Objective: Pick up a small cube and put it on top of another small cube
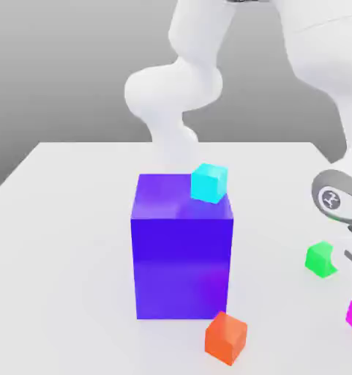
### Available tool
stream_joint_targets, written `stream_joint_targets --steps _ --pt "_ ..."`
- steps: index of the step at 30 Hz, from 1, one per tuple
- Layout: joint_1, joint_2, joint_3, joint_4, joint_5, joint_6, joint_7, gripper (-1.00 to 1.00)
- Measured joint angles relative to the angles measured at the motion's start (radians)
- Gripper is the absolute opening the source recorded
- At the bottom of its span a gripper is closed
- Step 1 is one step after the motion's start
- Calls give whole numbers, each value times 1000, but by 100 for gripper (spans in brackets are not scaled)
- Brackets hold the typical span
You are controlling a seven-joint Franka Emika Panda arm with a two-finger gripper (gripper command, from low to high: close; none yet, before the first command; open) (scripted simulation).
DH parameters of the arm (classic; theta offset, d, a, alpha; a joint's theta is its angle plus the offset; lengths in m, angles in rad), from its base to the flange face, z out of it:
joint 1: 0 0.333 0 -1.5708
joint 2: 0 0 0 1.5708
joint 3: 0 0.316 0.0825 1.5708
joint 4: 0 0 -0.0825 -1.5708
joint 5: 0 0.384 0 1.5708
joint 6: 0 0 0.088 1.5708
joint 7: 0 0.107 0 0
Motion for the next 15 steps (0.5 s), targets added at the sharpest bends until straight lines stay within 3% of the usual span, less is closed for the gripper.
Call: stream_joint_targets --steps 4,15 --pt "-4 -134 13 -42 9 -94 -21 -100" --pt "94 -499 128 -396 49 -106 -360 -100"
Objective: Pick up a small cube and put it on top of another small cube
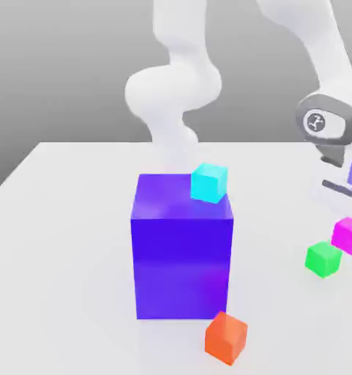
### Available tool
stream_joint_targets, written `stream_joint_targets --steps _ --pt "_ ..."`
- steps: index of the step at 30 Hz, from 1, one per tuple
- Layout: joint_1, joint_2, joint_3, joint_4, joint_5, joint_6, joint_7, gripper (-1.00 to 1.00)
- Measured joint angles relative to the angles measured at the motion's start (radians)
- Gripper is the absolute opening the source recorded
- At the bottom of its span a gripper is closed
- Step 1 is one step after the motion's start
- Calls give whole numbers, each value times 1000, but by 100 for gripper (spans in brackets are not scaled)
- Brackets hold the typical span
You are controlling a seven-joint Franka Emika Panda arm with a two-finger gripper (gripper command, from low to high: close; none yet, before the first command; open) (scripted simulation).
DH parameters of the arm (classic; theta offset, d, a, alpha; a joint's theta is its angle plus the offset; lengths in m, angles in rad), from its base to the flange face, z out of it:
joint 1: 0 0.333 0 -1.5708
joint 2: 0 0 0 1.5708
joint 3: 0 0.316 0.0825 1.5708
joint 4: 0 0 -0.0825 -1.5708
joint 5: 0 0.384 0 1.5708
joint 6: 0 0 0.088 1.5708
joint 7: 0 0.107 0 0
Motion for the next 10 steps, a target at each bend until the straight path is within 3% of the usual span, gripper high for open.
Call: stream_joint_targets --steps 7,8,10 --pt "16 134 -19 -44 -57 180 -7 -100" --pt "21 158 -28 -43 -70 202 2 100" --pt "21 158 -28 -43 -70 202 2 100"
